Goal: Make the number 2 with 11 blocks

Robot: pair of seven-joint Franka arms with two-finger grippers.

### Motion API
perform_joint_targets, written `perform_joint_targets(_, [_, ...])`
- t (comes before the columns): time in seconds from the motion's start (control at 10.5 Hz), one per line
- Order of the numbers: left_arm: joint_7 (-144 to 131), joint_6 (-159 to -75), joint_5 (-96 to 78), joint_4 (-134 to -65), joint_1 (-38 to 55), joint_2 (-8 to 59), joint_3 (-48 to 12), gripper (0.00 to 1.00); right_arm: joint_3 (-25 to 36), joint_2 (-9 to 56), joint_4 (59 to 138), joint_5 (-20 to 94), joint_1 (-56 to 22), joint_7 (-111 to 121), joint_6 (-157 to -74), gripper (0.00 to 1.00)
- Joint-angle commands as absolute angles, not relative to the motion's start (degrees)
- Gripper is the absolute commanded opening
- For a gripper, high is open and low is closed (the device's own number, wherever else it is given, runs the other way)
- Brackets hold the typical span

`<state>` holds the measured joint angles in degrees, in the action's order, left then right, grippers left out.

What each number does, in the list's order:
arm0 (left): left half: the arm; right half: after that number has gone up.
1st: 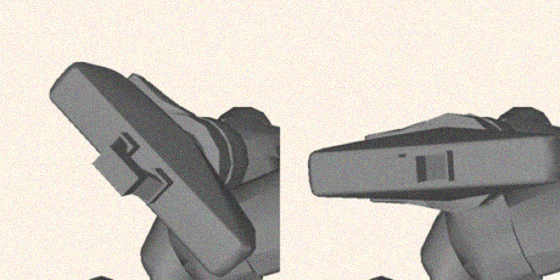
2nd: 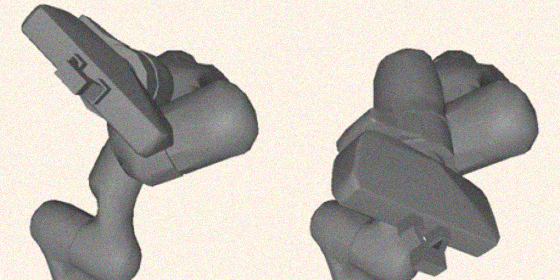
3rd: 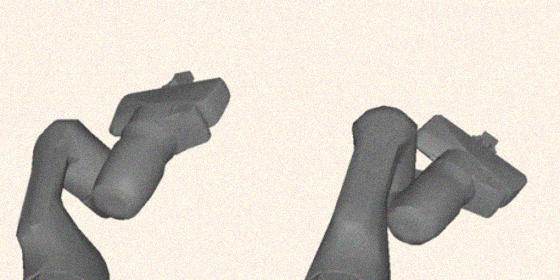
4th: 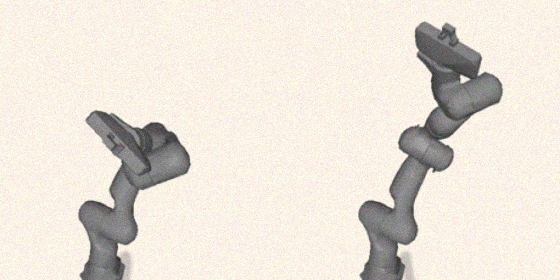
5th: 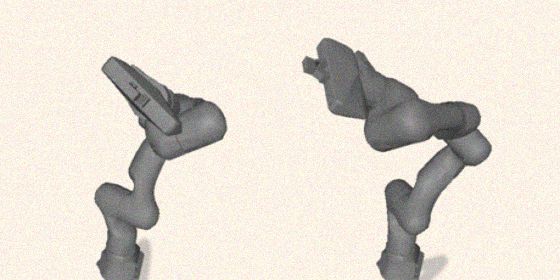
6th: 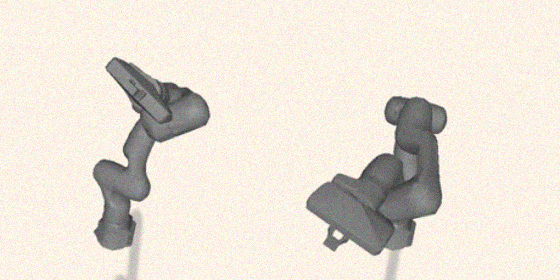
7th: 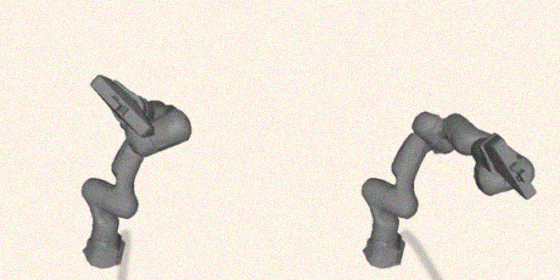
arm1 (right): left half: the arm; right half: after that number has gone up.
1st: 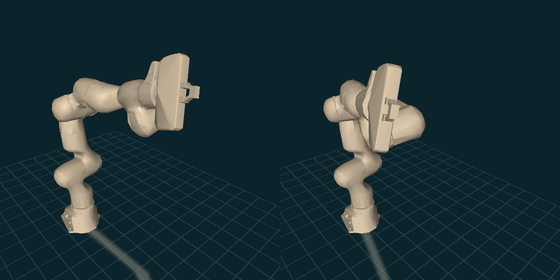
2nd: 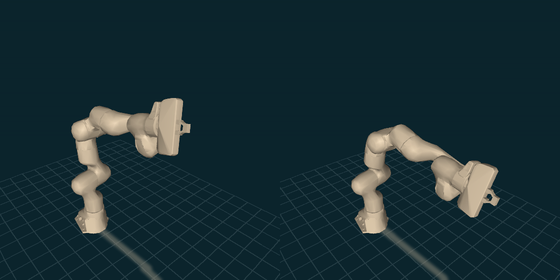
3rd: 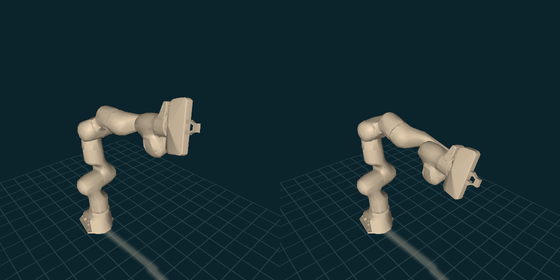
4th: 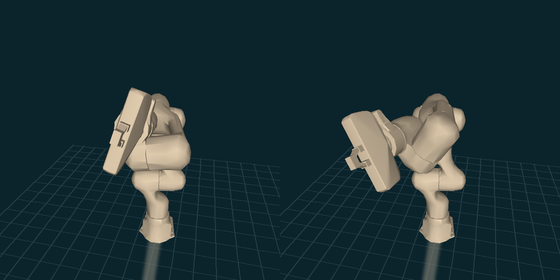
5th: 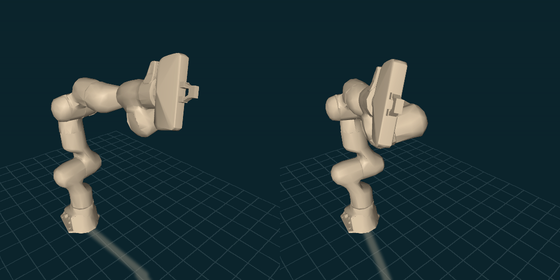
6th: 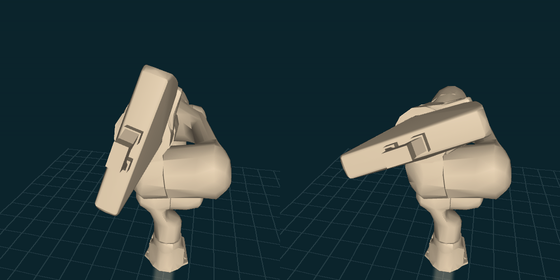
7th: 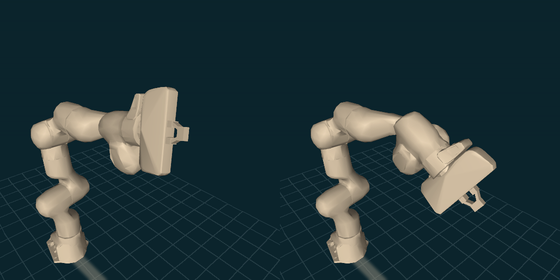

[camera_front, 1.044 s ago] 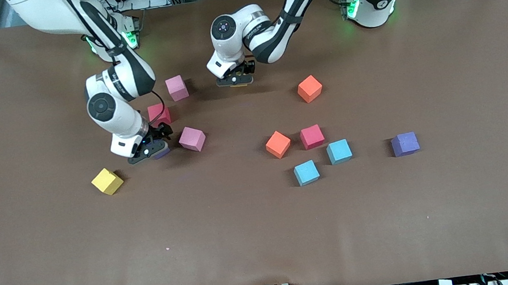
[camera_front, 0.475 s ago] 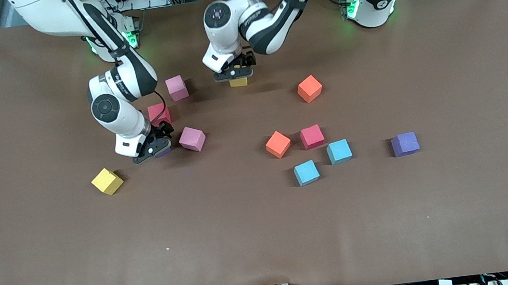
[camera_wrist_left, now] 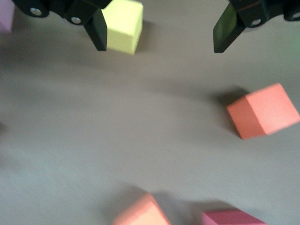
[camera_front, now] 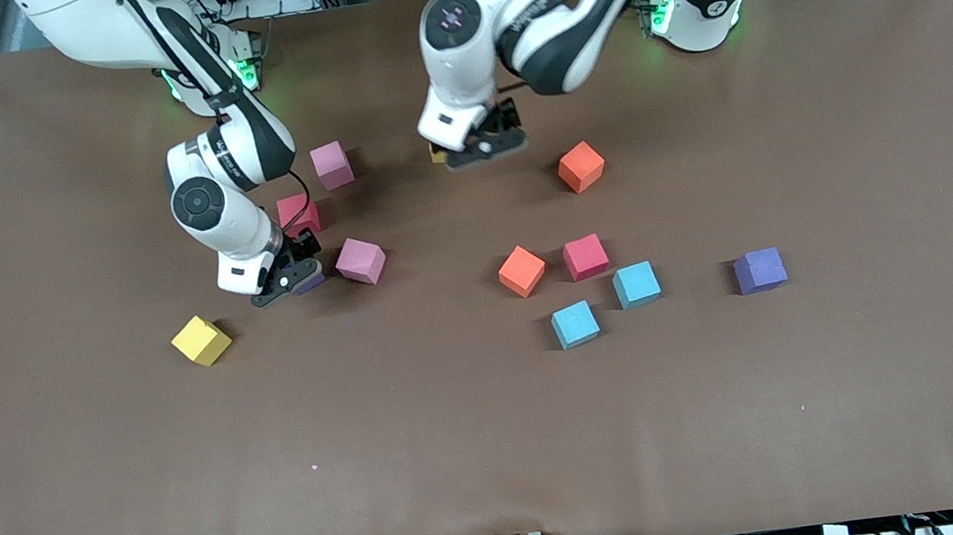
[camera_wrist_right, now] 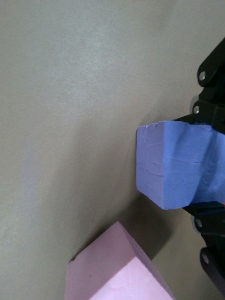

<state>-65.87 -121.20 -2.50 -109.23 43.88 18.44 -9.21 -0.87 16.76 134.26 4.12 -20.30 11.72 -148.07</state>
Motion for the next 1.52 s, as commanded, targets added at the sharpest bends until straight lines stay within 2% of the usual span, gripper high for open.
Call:
perform_joint_targets(0.0, [-67.0,-121.2,-1.3,-115.2,39.4,15.6,-9.4,1.00,-1.0,12.9,134.3,4.0,-23.3,14.9,-147.0,0.09])
perform_joint_targets(0.28, [-67.1,-122.0,-1.2,-121.4,35.6,14.1,-9.5,1.00,-1.0,6.5,134.3,4.0,-27.8,24.7,-140.8,0.08])
perform_joint_targets(0.76, [-67.3,-125.4,-1.3,-129.2,32.6,10.5,-10.2,1.00,-1.0,0.4,134.5,1.4,-43.6,26.9,-129.5,0.08])
perform_joint_targets(1.04, [-67.4,-132.8,-1.5,-134.5,32.0,10.5,-10.3,1.00,-1.1,1.3,134.8,-0.6,-52.4,26.6,-130.1,0.08])
perform_joint_targets(1.42, [-71.9,-134.6,-3.1,-135.2,30.9,11.5,-11.3,1.00,-1.1,3.6,135.7,-1.1,-57.4,26.9,-133.5,0.08])
